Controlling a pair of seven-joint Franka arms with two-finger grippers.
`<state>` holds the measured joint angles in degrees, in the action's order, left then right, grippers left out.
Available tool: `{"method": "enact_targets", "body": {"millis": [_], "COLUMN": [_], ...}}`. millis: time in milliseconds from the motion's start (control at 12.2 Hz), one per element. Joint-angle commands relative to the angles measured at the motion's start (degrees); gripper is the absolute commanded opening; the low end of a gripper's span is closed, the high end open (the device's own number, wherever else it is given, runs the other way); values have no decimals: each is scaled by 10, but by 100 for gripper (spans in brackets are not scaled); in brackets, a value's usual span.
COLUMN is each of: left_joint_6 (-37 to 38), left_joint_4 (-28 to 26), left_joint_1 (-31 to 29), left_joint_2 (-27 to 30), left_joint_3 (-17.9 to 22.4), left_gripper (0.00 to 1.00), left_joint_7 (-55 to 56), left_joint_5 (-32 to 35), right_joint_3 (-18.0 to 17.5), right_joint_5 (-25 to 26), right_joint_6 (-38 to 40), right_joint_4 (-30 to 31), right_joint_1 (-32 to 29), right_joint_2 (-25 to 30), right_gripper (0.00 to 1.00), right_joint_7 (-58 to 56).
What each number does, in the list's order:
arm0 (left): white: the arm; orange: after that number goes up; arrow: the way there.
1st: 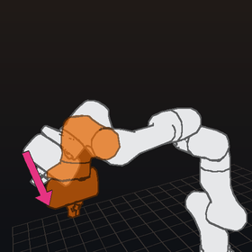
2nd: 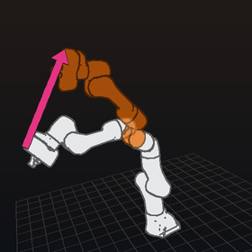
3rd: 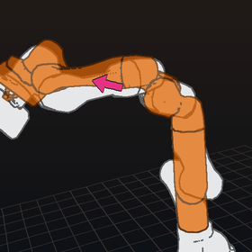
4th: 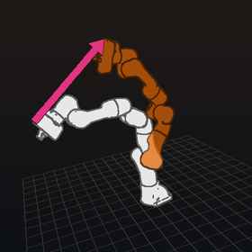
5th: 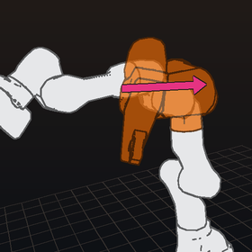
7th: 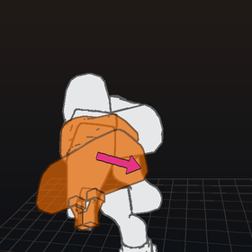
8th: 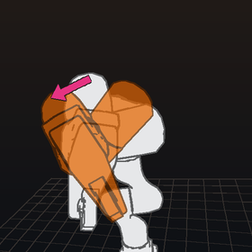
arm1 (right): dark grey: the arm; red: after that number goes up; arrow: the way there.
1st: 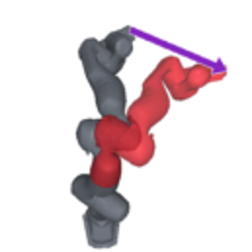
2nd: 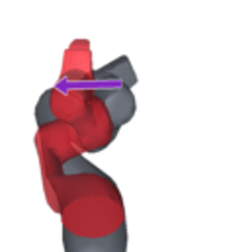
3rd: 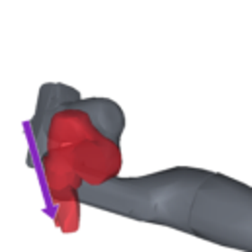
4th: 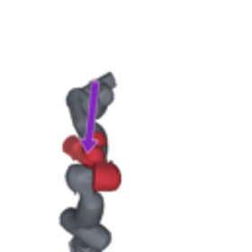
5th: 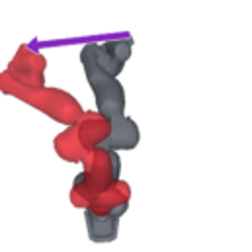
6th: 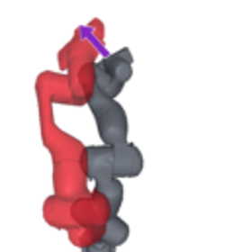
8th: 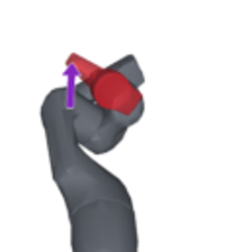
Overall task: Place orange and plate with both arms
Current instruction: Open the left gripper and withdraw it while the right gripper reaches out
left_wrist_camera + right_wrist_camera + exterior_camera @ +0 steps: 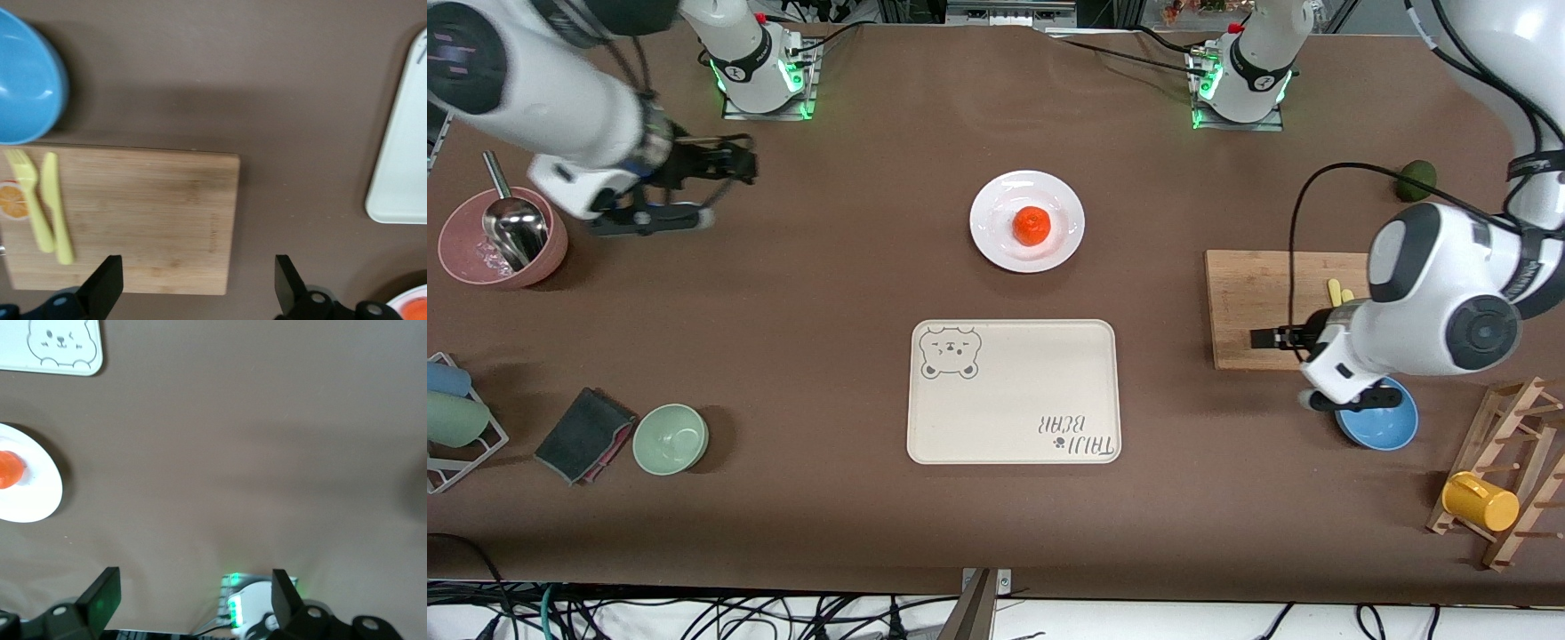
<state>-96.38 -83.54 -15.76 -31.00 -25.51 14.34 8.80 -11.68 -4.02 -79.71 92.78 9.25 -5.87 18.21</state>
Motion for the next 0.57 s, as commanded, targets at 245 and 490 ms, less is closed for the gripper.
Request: {"method": "enact_targets", "body": {"millis": [245, 490], "left_joint_6": [125, 132], "left_joint_4": [90, 80], "left_joint_1": [87, 222], "left_joint_2": [47, 107], "left_joint_3": [87, 283], "left_gripper": [100, 100], "left_joint_7": [-17, -41], "left_joint_5": [24, -80], "right_joint_3": [0, 2], "right_joint_5": [-132, -291], "right_joint_6": [-69, -159], "right_joint_4": [-3, 0], "right_joint_1": [25, 23], "right_joint_2": [-101, -156], "right_gripper": [100, 100], "right_joint_7": [43, 40]}}
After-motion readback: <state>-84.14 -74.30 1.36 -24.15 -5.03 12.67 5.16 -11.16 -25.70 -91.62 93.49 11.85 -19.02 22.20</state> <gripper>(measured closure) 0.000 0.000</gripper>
